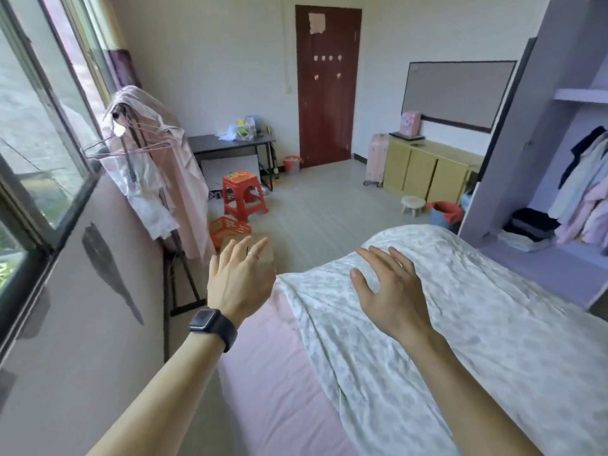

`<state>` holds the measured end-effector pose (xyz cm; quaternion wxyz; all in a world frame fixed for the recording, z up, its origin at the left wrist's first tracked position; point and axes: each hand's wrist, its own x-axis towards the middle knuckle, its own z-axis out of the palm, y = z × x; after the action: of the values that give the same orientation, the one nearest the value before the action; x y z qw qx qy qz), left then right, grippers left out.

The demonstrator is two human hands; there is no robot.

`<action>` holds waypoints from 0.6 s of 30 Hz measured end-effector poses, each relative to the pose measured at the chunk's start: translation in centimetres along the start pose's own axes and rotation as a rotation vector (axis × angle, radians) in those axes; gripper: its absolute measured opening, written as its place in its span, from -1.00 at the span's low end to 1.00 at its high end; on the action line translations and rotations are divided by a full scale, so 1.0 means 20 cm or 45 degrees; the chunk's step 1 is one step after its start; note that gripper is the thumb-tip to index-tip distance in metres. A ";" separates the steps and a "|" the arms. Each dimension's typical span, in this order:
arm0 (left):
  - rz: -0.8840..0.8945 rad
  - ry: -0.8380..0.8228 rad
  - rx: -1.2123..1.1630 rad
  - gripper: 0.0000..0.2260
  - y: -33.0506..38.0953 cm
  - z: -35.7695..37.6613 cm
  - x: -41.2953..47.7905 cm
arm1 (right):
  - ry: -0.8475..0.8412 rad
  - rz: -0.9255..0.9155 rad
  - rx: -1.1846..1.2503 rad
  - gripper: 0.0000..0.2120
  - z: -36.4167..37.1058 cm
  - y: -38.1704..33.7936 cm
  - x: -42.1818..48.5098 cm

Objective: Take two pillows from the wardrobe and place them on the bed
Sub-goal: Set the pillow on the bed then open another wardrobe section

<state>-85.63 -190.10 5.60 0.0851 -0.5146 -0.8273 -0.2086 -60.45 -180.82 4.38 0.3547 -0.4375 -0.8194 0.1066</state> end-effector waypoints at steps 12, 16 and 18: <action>-0.251 -0.009 0.042 -0.50 -0.98 0.13 0.56 | -0.088 -0.134 0.141 -0.46 1.00 -0.47 0.58; -0.258 -0.052 0.019 -0.51 -1.34 0.21 0.87 | -0.090 -0.120 0.151 -0.50 1.44 -0.62 0.85; -0.233 -0.071 0.037 -0.51 -1.49 0.25 1.01 | -0.105 -0.083 0.157 -0.50 1.61 -0.68 0.95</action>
<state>-120.87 -182.87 0.54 0.0501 -0.4413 -0.8757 -0.1892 -97.81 -169.40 -3.14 0.3503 -0.3832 -0.8390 0.1630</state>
